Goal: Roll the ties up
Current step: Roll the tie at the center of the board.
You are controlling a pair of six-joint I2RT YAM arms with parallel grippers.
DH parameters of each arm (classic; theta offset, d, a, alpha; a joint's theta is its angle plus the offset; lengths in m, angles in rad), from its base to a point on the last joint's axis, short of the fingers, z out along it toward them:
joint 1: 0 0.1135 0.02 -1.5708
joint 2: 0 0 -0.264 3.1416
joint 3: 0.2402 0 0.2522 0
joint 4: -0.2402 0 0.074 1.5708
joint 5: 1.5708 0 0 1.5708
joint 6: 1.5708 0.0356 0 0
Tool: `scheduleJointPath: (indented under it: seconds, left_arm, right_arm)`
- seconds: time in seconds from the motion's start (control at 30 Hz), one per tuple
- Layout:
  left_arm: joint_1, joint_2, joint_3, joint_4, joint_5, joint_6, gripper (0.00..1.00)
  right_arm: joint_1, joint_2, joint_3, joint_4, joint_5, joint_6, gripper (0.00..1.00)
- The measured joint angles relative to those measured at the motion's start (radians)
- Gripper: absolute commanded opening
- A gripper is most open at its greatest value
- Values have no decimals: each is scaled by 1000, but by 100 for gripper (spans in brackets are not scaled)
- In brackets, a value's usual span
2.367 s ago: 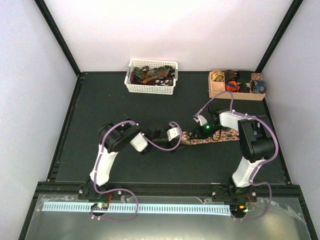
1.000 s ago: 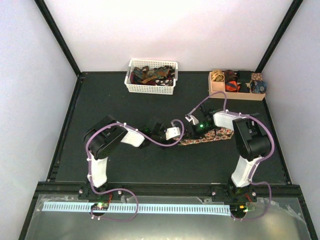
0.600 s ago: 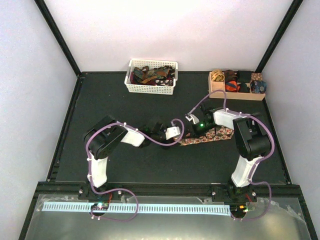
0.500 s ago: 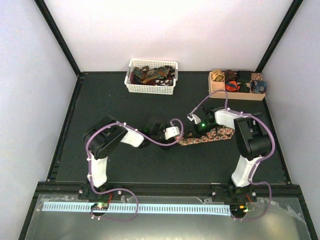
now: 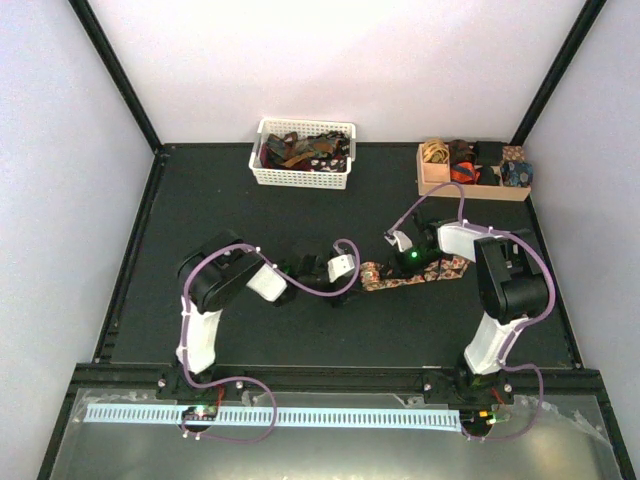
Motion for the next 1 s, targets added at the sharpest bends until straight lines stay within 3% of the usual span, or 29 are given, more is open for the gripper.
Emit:
scheduleJointPath:
  seconds: [0.13,0.23,0.43,0.63,0.8,0.9,1.0]
  left_arm:
    - [-11,69,17,126,4,-37,89]
    - [-15,124,34,223,3,-47,82]
    - [-28,169,79,258,2,-40,73]
    - [-38,169,82,245,-2,-13,51]
    - [-37,135,79,182,-14,11,38]
    - [-37,98,77,103,-22,33,36]
    - [-37,66,71,41,-29,59,36]
  right_arm:
    - [0,4,-1,5,0,1,1]
    - [-2,16,-1,10,-13,4,1]
    - [-5,23,0,16,-27,7,1]
    - [-5,32,0,29,-48,19,1]
    - [-4,33,-1,35,-77,29,15]
    - [-3,33,0,29,-93,33,26]
    - [-11,33,14,-8,-92,12,30]
